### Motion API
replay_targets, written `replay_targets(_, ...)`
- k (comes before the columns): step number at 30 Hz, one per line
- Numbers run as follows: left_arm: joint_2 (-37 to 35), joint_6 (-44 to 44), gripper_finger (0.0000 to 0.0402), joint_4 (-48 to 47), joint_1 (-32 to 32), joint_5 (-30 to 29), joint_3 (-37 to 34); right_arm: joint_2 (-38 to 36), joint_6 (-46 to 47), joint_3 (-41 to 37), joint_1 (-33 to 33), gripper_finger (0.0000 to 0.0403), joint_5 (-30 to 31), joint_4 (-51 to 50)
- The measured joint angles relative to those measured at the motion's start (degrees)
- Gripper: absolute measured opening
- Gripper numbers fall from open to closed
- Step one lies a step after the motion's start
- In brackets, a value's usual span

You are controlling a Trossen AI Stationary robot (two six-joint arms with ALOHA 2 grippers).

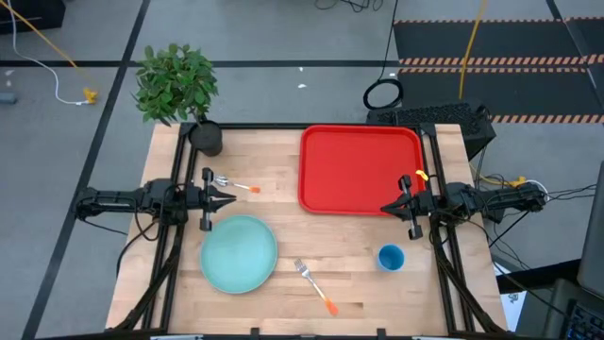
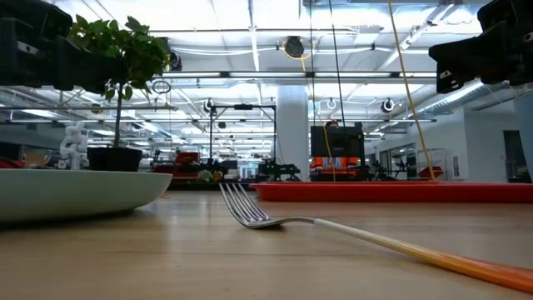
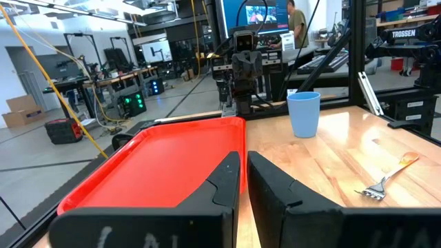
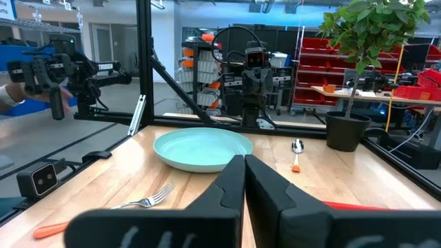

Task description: Pick and place plate/cup/fork/spoon on tray

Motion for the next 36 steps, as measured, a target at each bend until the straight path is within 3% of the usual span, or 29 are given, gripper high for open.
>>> replay_targets(27, 0.0, 0.0, 0.0033, 0.8, 0.0, 0.0, 0.0, 0.0, 1.1, 0.0, 0.0, 0.0004, 0.0, 0.1)
replay_targets(33, 0.0, 0.0, 0.0033, 1.1, 0.0, 0.0, 0.0, 0.0, 3.7, 0.8, 0.0, 0.0004, 0.0, 8.5)
replay_targets(36, 0.0, 0.0, 0.0033, 1.2, 0.0, 0.0, 0.0, 0.1, 6.2, 2.7, 0.0, 0.0004, -0.1, 7.8)
